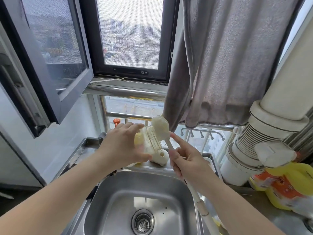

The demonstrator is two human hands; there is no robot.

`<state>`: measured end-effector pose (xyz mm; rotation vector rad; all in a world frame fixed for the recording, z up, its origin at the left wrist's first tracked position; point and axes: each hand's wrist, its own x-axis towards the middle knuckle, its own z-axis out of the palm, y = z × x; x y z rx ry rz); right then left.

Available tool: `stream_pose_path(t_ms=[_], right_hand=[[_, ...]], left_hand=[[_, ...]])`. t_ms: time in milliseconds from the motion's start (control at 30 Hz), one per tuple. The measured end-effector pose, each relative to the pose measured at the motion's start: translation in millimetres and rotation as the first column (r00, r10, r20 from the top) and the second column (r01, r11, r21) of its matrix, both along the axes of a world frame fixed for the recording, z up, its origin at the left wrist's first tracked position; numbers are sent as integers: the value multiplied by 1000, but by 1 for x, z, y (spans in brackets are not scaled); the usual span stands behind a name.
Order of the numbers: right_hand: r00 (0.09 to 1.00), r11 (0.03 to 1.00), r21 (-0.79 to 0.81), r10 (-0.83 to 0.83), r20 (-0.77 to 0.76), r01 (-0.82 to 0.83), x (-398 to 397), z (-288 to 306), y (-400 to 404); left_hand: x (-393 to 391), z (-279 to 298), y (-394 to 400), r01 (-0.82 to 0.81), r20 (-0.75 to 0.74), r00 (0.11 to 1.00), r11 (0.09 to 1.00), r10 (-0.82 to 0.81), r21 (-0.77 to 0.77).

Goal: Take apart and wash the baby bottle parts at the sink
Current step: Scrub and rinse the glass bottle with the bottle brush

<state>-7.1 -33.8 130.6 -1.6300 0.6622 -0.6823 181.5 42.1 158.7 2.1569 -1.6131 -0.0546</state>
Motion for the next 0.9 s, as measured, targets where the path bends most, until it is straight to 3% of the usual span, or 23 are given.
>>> stream_pose_path(t_ms=[333, 433, 533, 600, 800, 900], right_hand=[[999, 999, 25, 43, -10, -43, 9, 8, 6], [997, 980, -192, -70, -42, 61, 8, 5, 1], [978, 828, -555, -175, -114, 83, 6, 5, -4], [969, 734, -679, -166, -182, -2, 10, 5, -3], [959, 711, -698, -127, -254, -90, 13, 1, 7], [980, 751, -656, -61, -190, -80, 14, 5, 10]], left_hand=[[1, -4, 0, 19, 92, 996, 999, -16, -27], [1, -4, 1, 24, 108, 994, 1000, -25, 6], [-2, -4, 0, 15, 149, 989, 999, -19, 29], [-5, -2, -2, 4, 124, 992, 999, -8, 37], [7, 4, -5, -60, 17, 998, 998, 60, 3], [11, 7, -5, -66, 56, 996, 998, 67, -22]])
